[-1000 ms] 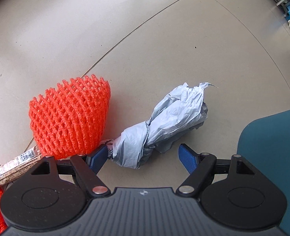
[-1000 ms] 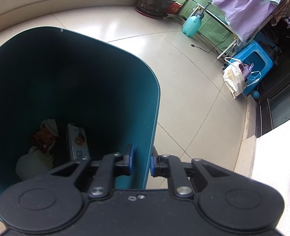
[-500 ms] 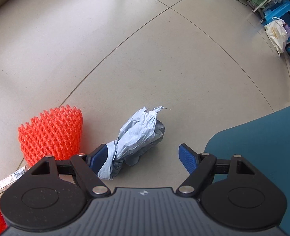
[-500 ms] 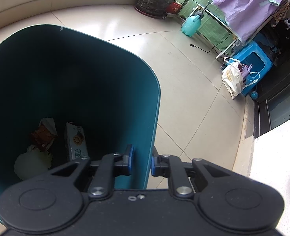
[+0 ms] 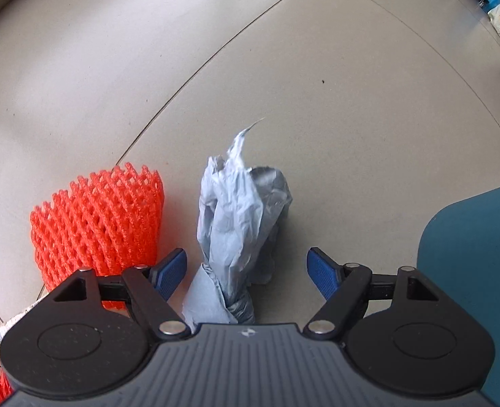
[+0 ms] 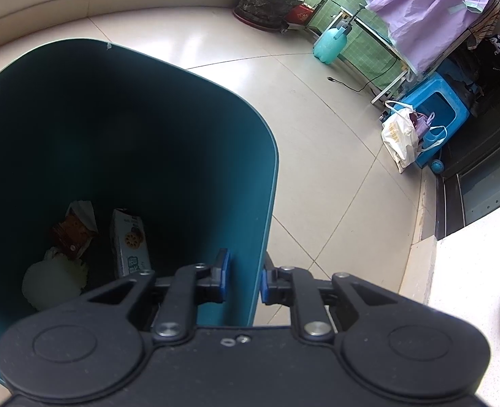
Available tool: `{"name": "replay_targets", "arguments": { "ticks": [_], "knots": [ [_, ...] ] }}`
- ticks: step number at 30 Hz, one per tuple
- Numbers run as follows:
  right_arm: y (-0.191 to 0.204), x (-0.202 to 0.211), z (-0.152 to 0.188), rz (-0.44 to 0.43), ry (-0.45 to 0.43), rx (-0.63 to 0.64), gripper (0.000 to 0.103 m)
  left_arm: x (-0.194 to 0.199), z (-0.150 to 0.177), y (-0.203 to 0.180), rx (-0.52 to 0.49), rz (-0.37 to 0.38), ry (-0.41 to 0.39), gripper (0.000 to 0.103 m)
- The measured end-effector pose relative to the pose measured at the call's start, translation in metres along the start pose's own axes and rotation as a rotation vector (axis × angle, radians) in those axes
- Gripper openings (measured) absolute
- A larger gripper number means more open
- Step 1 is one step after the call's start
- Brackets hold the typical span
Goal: Collect trash
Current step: 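Grasp the grey plastic bag with the left gripper and lift it, then carry the grey bag over the teal bin and open the left gripper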
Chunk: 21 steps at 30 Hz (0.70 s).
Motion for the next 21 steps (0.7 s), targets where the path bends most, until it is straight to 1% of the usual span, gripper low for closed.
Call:
{"name": "replay_targets", "arguments": {
  "ticks": [2,4,5,6,7,10,13,16,21],
  "knots": [
    [0.0,0.0,0.0,-0.001,0.0,0.002,0.017,0.0,0.007,-0.006,-0.046,-0.023,-0.014,0.064],
    [0.0,0.0,0.0,-0.001,0.0,0.003,0.017,0.001,0.012,-0.011,-0.077,-0.029,-0.018,0.051],
    [0.0,0.0,0.0,-0.001,0.0,0.003,0.017,0.001,0.015,-0.011,-0.078,-0.023,-0.016,0.039],
    [0.0,0.0,0.0,-0.001,0.0,0.002,0.017,0.001,0.016,-0.011,-0.07,-0.016,-0.011,0.036],
    [0.0,0.0,0.0,0.0,0.0,0.003,0.017,0.002,0.018,-0.011,-0.064,-0.016,-0.009,0.036],
    [0.001,0.001,0.001,0.0,-0.004,0.004,0.017,0.005,0.022,-0.014,-0.081,-0.049,-0.034,0.035],
    [0.001,0.001,0.002,0.001,-0.008,0.006,0.017,0.02,0.021,-0.018,-0.058,-0.021,-0.045,0.034],
    [0.001,0.001,0.003,0.0,-0.012,0.007,0.016,0.051,0.021,-0.018,-0.059,0.01,-0.073,0.034],
    [-0.002,0.003,0.003,-0.005,-0.018,-0.004,0.016,0.117,0.024,-0.029,-0.092,0.083,-0.134,0.034]
  ]
}}
Point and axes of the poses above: each gripper's, at about its wrist camera, not at the fingertips, and x roughly against the way its jaws point, y to its left, z to its underside, the point moved 1 cm from there along -x, roughly the way its jaws point, and after that the axes turned 1 degree about z, right-handed, at the moved point
